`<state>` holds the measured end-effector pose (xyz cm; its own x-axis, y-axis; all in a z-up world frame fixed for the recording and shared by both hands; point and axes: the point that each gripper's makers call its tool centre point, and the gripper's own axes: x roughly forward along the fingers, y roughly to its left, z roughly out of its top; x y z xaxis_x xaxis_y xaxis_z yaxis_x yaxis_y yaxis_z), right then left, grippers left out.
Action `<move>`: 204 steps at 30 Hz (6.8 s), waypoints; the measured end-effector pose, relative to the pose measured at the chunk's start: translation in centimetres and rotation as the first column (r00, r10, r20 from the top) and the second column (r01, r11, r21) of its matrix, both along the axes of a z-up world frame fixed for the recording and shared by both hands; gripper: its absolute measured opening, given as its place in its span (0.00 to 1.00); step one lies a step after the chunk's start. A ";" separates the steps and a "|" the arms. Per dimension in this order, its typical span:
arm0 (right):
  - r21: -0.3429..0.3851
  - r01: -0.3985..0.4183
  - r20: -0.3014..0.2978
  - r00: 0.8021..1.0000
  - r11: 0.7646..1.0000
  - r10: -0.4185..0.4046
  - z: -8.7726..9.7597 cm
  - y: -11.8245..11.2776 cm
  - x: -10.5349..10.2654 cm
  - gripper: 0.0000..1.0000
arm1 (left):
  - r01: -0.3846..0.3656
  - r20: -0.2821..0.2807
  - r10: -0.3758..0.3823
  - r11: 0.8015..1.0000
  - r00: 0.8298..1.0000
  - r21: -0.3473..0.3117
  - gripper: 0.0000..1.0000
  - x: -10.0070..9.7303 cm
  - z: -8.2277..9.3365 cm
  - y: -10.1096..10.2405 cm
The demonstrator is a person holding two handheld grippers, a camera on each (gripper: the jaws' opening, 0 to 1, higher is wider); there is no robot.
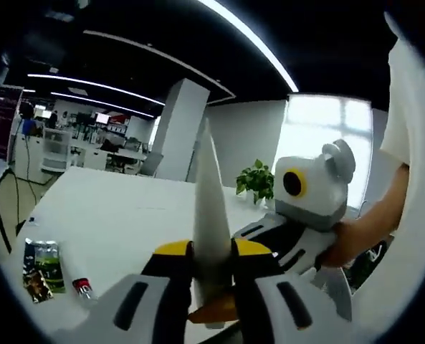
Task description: Arrange the skincare products in the storage area until every visible bottle or jar stands upright without overlapping.
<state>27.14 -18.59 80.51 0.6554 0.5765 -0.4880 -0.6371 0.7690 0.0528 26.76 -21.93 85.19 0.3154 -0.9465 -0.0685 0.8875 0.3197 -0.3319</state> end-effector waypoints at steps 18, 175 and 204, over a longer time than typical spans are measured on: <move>0.234 0.125 0.033 0.990 0.964 -0.136 3.1 -5.7 -3.3 0.39 | -0.039 0.072 0.024 0.975 0.997 0.219 0.13 0.0 -3.2 0.0; 0.139 0.438 -0.071 0.899 0.888 -0.433 2.6 -13.1 10.1 0.26 | -0.190 0.321 -0.035 0.745 0.946 0.640 0.21 4.4 -11.1 4.6; 0.019 0.612 -0.077 0.790 0.791 -0.609 -2.8 -21.2 19.8 0.27 | -0.172 0.259 -0.008 0.730 0.966 0.662 0.09 4.4 -12.4 5.3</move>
